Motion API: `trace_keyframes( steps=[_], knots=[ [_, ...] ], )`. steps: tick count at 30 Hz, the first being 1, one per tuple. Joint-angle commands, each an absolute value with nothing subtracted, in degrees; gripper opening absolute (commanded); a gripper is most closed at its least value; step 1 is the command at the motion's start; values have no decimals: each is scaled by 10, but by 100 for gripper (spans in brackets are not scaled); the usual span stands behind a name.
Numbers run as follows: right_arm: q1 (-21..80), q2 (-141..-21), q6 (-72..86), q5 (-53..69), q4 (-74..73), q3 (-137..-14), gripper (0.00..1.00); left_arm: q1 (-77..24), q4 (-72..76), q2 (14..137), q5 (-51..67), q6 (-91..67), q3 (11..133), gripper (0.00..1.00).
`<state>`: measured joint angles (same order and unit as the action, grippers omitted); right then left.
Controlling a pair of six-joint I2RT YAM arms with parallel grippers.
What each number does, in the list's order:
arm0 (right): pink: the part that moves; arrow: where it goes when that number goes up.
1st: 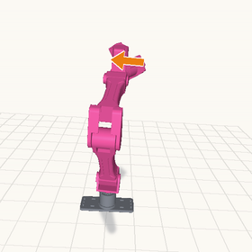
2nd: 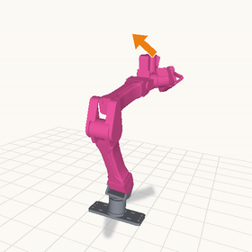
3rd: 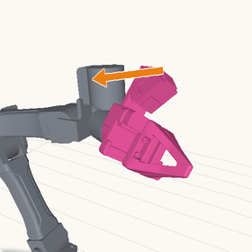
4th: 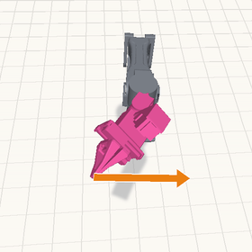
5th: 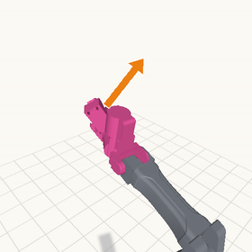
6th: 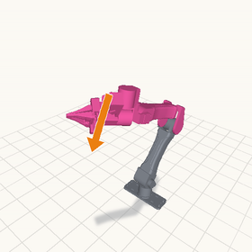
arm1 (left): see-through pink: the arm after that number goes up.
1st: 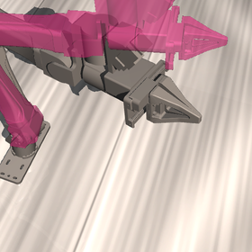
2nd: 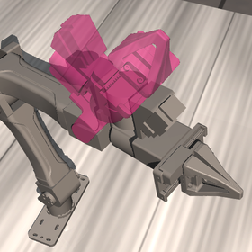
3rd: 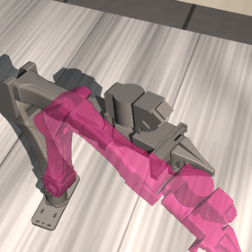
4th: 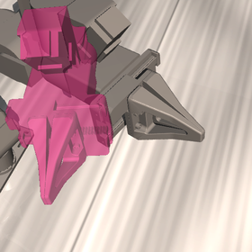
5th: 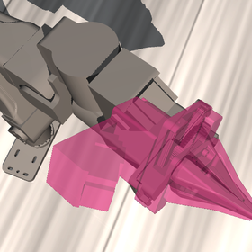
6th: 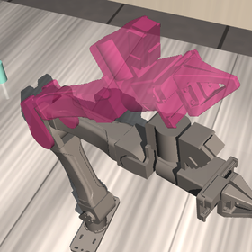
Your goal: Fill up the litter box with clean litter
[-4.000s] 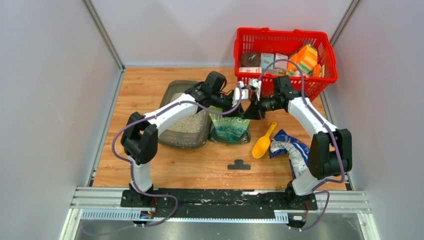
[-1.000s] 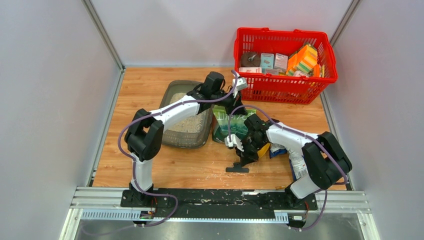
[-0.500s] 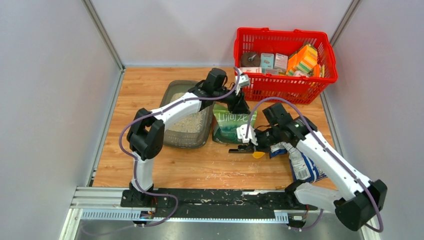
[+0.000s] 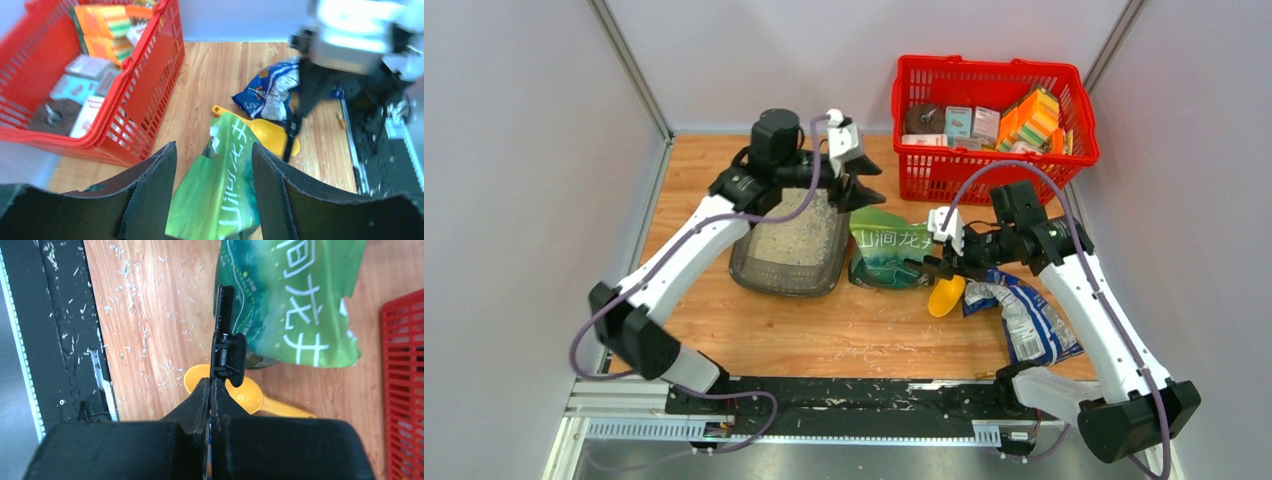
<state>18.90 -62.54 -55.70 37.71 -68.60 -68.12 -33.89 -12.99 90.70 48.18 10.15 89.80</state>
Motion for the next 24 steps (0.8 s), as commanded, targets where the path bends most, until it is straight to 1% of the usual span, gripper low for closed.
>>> trace_keyframes(
  steps=[1, 3, 5, 12, 17, 24],
  knots=[
    [187, -634, -522, 435, -629, -727, 0, -347, -277, 825, 517, 312, 834, 65],
    [188, -635, -505, 444, -603, -736, 0, -348, -283, 818, 516, 348, 808, 65],
    [191, -642, -490, 445, -580, -758, 0, -347, -271, 818, 526, 350, 798, 65],
    [205, -681, -487, 445, -554, -802, 0, -354, -256, 857, 547, 332, 838, 64],
    [217, -697, -484, 447, -530, -807, 0, -359, -236, 872, 559, 305, 837, 61],
    [222, -705, -475, 453, -495, -802, 0, -360, -242, 875, 559, 302, 838, 51]
  ],
)
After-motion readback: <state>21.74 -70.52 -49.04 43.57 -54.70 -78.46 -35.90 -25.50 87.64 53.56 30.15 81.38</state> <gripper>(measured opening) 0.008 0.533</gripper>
